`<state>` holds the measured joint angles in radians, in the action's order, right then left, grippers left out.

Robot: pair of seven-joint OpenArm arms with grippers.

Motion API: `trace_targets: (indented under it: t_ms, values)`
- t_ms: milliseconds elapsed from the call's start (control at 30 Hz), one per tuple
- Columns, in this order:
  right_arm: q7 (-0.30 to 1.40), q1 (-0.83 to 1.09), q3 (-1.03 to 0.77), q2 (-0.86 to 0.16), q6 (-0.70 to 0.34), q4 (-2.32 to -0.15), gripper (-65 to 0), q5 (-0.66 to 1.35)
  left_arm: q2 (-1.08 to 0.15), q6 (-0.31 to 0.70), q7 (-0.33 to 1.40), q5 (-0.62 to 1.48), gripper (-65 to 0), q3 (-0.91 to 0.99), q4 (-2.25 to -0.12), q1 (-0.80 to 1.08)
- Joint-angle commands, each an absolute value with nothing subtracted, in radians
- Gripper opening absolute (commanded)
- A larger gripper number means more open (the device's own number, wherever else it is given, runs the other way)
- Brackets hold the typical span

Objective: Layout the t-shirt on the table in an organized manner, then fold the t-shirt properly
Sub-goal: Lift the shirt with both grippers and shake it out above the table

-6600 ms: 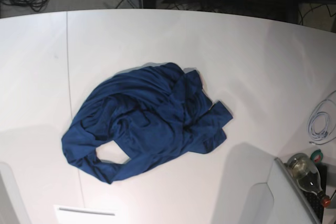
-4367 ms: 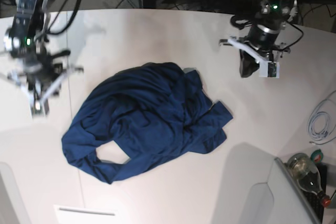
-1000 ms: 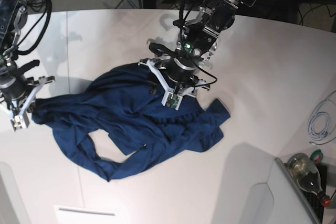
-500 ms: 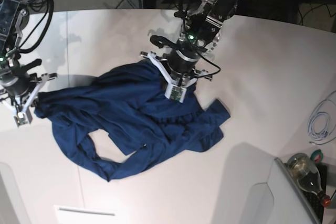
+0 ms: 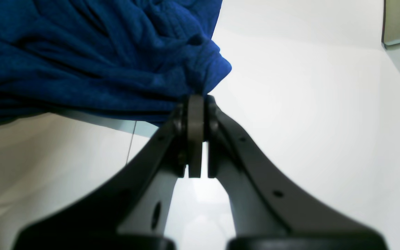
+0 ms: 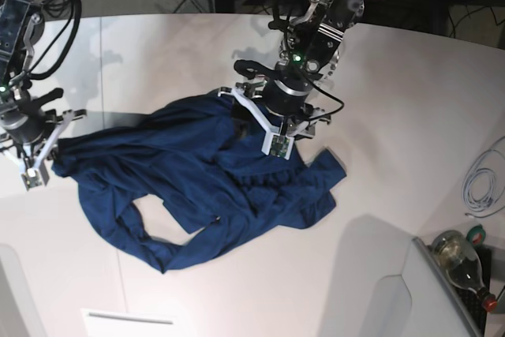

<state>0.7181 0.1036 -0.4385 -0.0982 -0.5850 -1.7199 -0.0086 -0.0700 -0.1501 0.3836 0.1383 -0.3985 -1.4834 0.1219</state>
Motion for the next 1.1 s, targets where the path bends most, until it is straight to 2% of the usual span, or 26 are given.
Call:
trace_targets:
  t_ms: [0,167,200,233,267,300,333,433,633,867,1067]
  values:
    - [0.699,0.094,-0.44,-0.108,-0.585,-1.736,-64.2,-0.004,-0.064,-0.145,0.36,0.136,-25.3,-0.397,-1.501,0.111]
    - [0.699,0.096,-0.44,-0.108,-0.585,-1.732,-64.2,-0.004,-0.064,-0.143,0.36,0.136,-26.3,-0.394,-1.415,0.068]
    - [0.699,0.093,-0.44,-0.108,-0.585,-1.722,-64.2,-0.004,-0.064,-0.142,0.361,0.136,-30.4,-0.401,-1.397,0.059]
    - [0.699,0.09,-0.44,-0.108,-0.585,-1.709,-64.2,-0.004,-0.064,-0.142,0.364,0.136,-38.5,-0.403,-1.392,0.056]
    - [0.697,0.09,-0.44,-0.108,-0.585,-1.693,-64.2,-0.004,-0.064,-0.142,0.364,0.136,-49.2,-0.403,-1.4,0.062]
    - [0.694,0.088,-0.44,-0.11,-0.585,-1.678,-64.2,-0.004,-0.064,-0.142,0.364,0.136,-63.2,-0.4,-1.423,0.077]
    - [0.693,0.081,-0.44,-0.111,-0.585,-1.661,-64.2,-0.004,-0.064,-0.142,0.363,0.136,-65.0,-0.397,-1.449,0.094]
    - [0.691,0.058,-0.44,-0.117,-0.585,-1.58,-64.2,-0.004,-0.065,-0.14,0.367,0.136,-65.0,-0.417,-1.546,0.136]
    - [0.69,0.025,-0.441,-0.117,-0.585,-1.508,-64.2,-0.004,-0.114,-0.14,0.367,0.134,-65.0,-0.613,-1.755,0.205]
    - [0.69,0.007,-0.441,-0.119,-0.585,-1.515,-64.2,-0.004,-0.168,-0.139,0.369,0.136,-65.0,-0.954,-1.779,0.133]
    - [0.677,-0.002,-0.446,-0.117,-0.585,-1.547,-64.2,-0.004,-0.216,-0.143,0.369,0.136,-65.0,-0.923,-1.744,0.133]
